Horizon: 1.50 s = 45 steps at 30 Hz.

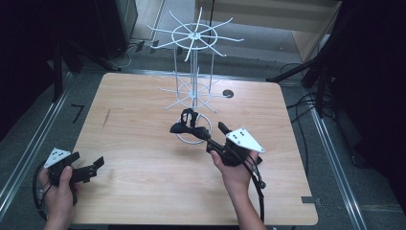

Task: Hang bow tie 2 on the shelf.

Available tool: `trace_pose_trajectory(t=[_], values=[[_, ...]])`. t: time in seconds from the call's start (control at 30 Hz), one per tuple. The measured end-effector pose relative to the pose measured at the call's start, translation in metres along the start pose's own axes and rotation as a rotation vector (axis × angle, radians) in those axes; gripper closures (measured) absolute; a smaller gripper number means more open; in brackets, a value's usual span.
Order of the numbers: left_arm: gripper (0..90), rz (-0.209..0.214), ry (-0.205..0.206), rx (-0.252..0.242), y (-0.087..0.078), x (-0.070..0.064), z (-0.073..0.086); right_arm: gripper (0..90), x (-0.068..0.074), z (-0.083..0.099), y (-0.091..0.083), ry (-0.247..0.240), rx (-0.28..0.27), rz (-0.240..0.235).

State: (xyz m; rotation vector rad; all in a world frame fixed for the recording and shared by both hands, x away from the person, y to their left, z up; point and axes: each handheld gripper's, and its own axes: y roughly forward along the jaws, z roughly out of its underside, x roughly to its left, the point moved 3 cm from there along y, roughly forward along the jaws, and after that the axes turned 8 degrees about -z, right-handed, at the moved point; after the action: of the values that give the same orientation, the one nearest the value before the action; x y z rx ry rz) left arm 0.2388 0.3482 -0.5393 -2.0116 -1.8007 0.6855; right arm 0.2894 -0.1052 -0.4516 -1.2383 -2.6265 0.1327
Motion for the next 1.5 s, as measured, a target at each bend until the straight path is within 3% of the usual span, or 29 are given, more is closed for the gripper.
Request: trace_pose_trajectory(t=[0.33, 0.87, 1.23, 1.5], values=[[0.0, -0.001, 0.001, -0.006, -0.001, 0.000, 0.000, 40.9, -0.024, 0.019, -0.027, -0.016, 0.030, 0.038], [0.0, 0.000, -0.006, -0.005, 0.000, 0.000, 0.000, 41.2, -0.067, 0.041, -0.068, 0.022, 0.062, 0.114], [0.0, 0.001, -0.007, 0.000, 0.001, 0.000, 0.000, 42.8, -0.082, 0.058, -0.065, 0.024, 0.129, 0.144], [0.0, 0.002, -0.004, 0.003, 0.001, 0.000, 0.000, 44.2, -0.104, 0.071, -0.062, 0.071, 0.194, 0.206]])
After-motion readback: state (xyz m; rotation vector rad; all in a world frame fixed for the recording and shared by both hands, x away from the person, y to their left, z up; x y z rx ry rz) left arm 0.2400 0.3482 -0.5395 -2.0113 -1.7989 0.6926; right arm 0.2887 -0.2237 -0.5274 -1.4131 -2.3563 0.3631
